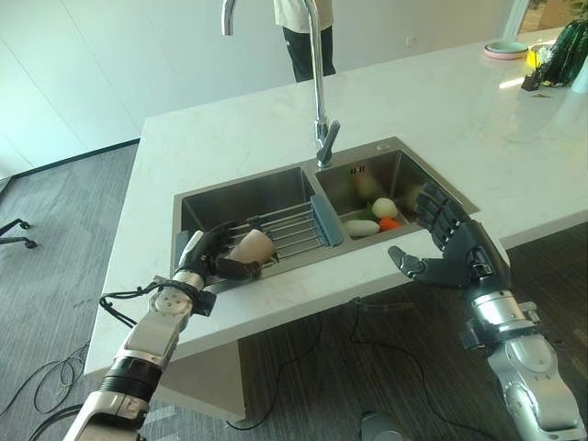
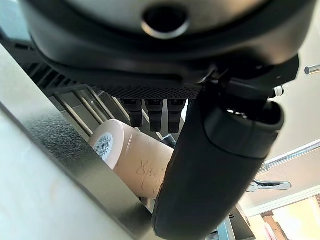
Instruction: Place the dishes in the dishwasher.
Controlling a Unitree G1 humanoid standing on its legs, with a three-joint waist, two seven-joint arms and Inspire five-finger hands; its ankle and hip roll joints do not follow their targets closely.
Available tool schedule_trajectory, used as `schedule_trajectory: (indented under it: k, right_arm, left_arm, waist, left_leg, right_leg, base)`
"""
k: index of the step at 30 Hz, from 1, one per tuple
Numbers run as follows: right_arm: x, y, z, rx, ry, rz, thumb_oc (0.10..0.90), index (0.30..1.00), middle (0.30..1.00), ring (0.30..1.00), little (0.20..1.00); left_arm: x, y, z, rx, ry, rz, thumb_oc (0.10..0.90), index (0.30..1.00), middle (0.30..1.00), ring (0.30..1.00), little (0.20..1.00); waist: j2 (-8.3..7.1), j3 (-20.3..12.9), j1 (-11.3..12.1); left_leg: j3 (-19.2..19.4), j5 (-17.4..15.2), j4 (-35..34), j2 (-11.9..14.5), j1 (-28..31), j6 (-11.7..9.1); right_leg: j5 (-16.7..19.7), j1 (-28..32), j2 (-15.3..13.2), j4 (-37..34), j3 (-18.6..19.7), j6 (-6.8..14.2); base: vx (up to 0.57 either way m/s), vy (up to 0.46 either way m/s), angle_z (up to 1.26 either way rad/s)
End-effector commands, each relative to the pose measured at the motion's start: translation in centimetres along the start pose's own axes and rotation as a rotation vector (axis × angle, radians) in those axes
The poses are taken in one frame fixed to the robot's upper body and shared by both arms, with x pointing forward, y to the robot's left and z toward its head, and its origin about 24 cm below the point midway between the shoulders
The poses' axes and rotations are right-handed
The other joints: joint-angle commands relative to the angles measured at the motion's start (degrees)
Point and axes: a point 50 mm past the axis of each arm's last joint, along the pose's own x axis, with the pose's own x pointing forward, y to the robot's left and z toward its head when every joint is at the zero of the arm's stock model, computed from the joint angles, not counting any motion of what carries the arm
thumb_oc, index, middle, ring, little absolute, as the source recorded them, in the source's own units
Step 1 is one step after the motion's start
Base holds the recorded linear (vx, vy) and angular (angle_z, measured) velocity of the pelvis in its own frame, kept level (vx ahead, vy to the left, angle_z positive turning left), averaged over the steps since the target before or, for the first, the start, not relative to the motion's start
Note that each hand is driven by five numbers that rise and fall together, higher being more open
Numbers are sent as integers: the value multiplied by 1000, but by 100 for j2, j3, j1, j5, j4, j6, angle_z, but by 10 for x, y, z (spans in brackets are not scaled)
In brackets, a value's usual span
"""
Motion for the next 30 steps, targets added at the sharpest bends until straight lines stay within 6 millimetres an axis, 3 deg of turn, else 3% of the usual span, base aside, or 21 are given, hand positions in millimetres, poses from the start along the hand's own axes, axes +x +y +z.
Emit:
schedule_trajectory:
  k: [1, 30]
  right_arm:
    - [17, -1, 49, -31, -268, 33, 800, 900, 900, 900, 900]
    - [19, -2, 50, -62, -225, 106, 800, 900, 900, 900, 900]
  left_arm:
    - [16, 36, 66, 11, -244, 162, 800, 900, 900, 900, 900]
    - [30, 52, 26, 39, 23, 216, 800, 900, 900, 900, 900]
  waist:
    - [-34, -340, -73]
    - [4, -382, -264]
  left_leg:
    - [-129, -848, 557, 284, 23, 144]
    - [21, -857, 557, 255, 102, 185]
  right_leg:
    - [-586, 367, -133, -62, -41, 475]
    - [-574, 378, -44, -62, 86, 465]
  base:
    - [0, 0, 0]
    - [7, 2, -2]
